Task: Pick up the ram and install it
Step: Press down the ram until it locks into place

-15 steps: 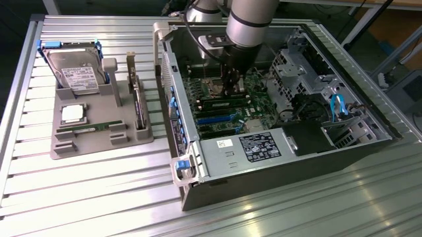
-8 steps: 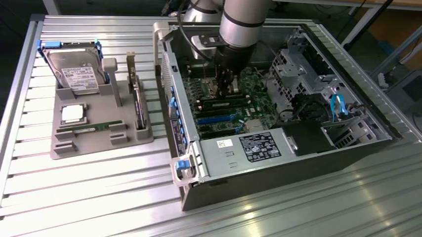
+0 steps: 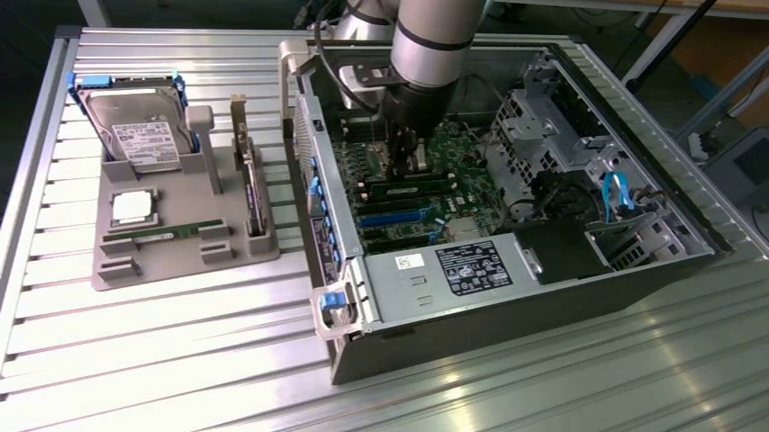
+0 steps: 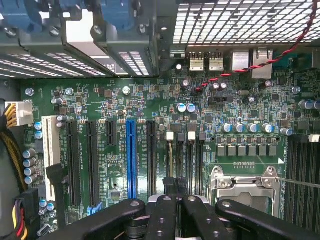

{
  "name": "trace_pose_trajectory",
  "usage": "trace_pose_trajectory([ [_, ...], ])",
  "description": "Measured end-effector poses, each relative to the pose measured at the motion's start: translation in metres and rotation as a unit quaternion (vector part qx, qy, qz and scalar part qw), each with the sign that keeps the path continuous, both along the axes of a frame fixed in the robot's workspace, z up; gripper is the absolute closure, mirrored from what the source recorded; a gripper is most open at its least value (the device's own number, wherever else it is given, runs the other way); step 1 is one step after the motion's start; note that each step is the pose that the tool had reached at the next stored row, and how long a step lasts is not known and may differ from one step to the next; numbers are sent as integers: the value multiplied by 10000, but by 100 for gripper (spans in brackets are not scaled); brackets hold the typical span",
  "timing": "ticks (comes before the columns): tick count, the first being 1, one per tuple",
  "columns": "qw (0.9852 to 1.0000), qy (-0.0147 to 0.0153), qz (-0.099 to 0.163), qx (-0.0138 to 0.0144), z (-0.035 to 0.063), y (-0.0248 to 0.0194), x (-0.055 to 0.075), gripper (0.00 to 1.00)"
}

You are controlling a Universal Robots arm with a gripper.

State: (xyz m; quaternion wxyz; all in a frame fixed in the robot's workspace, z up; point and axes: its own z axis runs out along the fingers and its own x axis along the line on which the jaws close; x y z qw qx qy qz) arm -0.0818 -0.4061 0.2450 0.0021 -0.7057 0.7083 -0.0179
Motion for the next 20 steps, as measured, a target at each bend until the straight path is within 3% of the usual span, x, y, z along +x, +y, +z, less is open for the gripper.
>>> trace_pose_trajectory([
  [5,10000,1,0,-1,-66,0,0,90],
  [20,10000,1,0,-2,-107,0,0,90],
])
